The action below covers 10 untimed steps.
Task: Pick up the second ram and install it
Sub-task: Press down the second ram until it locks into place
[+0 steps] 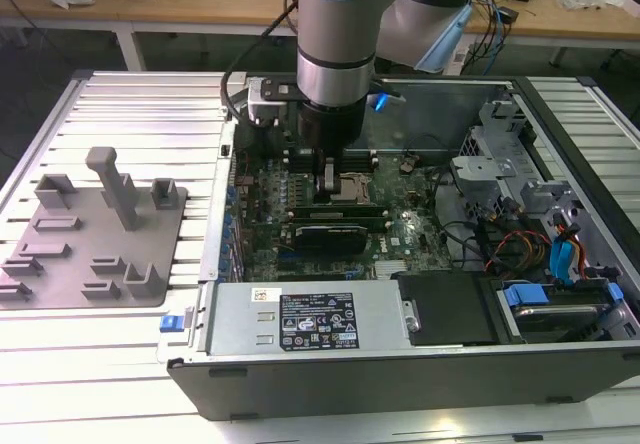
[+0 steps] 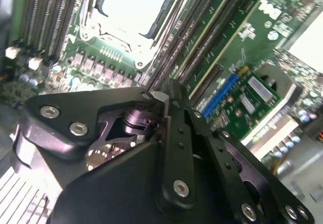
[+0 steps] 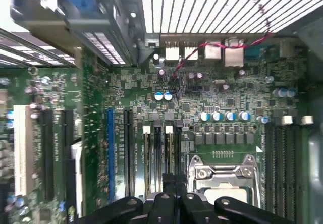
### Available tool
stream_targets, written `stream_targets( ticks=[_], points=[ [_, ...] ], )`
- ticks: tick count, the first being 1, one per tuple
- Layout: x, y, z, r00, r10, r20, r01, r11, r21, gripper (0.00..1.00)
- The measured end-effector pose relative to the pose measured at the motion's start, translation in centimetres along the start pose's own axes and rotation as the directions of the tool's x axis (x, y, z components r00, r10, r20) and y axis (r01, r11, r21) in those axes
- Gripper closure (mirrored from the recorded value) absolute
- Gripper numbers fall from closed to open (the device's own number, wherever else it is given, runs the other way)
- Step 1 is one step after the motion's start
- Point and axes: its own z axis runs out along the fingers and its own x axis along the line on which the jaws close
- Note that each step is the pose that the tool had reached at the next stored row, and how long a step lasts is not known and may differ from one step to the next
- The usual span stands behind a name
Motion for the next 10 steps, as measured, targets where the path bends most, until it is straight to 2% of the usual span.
stream_targets(
  ticks=[4, 7, 8, 9, 10],
  points=[
    [-0.03, 0.02, -1.99, 1.0, 0.0, 0.0, 0.0, 1.0, 0.0, 0.92],
    [-0.03, -0.03, -2.25, 1.0, 0.0, 0.0, 0.0, 1.0, 0.0, 0.92],
    [-0.04, -0.29, -2.26, 1.0, 0.0, -0.0002, 0.0, 1.0, -0.0001, 0.92],
    [-0.05, -1.17, -2.26, 1.0, 0.0, 0.0, 0.0, 1.0, 0.0, 0.92],
    [-0.06, -1.57, -2.26, 1.0, 0.0, 0.0, 0.0, 1.0, 0.0, 0.92]
  ],
)
